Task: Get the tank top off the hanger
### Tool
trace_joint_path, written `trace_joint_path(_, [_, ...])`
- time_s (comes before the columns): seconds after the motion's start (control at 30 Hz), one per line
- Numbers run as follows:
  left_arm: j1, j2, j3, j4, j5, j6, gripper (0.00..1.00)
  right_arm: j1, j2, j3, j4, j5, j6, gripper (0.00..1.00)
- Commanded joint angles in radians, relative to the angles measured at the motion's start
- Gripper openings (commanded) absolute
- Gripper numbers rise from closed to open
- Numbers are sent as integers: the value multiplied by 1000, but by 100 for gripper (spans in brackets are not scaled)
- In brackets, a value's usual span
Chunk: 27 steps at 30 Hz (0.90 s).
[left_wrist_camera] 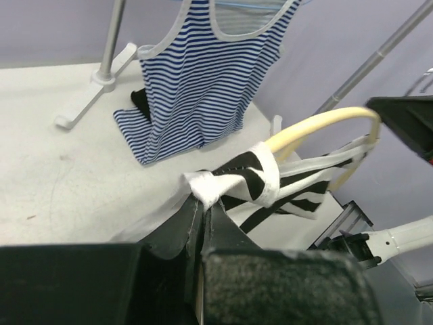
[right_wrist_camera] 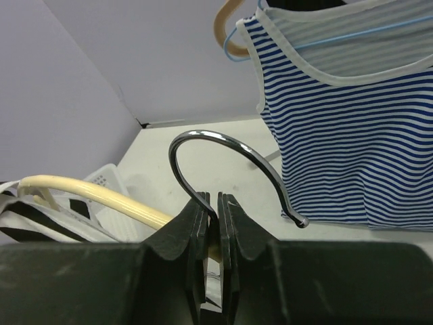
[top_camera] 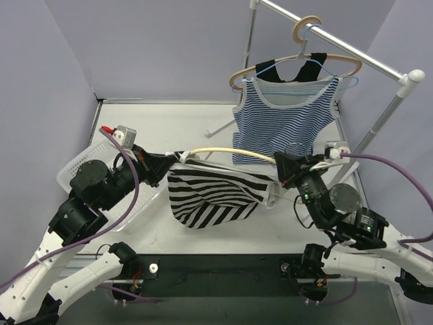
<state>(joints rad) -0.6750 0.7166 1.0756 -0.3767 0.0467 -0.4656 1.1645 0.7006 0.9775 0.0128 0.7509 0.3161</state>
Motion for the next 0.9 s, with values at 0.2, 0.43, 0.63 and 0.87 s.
trace_joint_path(0.2, [5, 41, 63, -173, -133, -48, 0, -5, -127, 6, 108, -88, -31, 0])
trace_joint_path(0.43, [3, -42, -81, -73, -59, -84, 0, -5, -46, 4, 367, -228, 41, 0])
trace_joint_path(0.63, [3, -104, -147, -44, -47, -81, 0, -5, 88, 59, 584, -366, 121, 0])
trace_joint_path(0.87, [5, -160, -213, -39, -47, -87, 0, -6, 168, 150, 683, -444, 181, 0])
